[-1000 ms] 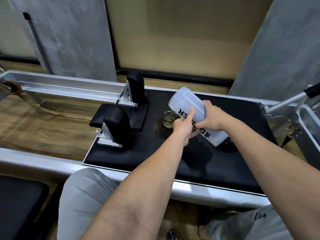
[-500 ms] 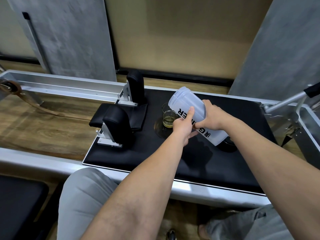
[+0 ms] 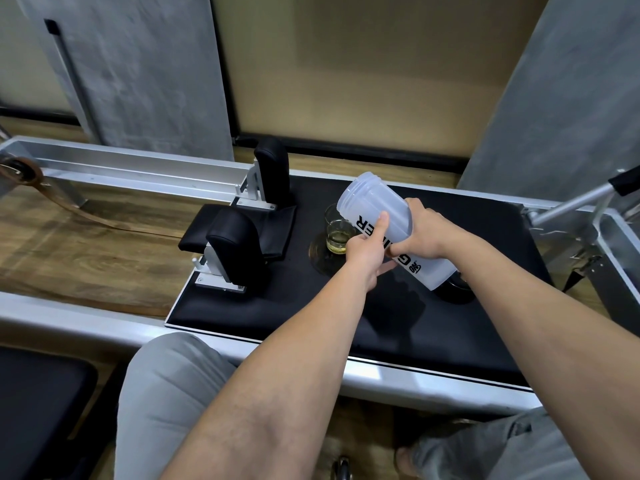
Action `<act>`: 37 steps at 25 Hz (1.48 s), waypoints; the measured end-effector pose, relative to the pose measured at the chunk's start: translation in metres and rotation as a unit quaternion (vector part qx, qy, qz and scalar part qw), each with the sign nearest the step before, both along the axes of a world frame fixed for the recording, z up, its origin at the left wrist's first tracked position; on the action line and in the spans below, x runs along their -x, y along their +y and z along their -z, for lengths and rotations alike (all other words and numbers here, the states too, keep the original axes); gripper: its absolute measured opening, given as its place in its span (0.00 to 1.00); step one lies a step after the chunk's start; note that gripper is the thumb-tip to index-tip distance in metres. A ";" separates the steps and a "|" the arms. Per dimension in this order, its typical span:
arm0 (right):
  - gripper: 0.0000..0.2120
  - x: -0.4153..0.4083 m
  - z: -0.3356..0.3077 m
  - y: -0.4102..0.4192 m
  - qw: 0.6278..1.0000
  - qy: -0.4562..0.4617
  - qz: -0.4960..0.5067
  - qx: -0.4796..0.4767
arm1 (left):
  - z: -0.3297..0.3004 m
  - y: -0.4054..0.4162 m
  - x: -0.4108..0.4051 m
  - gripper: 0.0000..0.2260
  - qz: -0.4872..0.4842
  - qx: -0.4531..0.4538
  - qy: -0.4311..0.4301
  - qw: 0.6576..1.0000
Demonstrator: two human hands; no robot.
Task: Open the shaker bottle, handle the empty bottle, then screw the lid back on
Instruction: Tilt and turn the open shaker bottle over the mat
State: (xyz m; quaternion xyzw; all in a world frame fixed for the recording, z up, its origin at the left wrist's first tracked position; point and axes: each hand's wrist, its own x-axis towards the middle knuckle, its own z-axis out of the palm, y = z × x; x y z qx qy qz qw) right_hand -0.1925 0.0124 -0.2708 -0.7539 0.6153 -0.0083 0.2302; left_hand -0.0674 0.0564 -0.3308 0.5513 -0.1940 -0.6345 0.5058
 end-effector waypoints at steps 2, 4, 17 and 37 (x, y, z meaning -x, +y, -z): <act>0.51 0.000 0.000 0.000 1.000 0.002 -0.002 0.001 | 0.000 0.000 0.001 0.27 -0.001 0.001 -0.001 1.000; 0.51 -0.001 -0.001 0.000 1.000 0.003 -0.003 -0.001 | 0.001 0.000 0.001 0.28 -0.001 -0.001 -0.001 1.000; 0.50 0.000 -0.003 0.001 1.000 0.000 -0.004 -0.001 | 0.002 -0.001 0.000 0.27 -0.002 0.002 0.002 1.000; 0.50 0.000 -0.006 0.000 1.000 0.011 -0.006 0.003 | -0.003 0.001 0.002 0.25 -0.004 0.004 0.003 1.000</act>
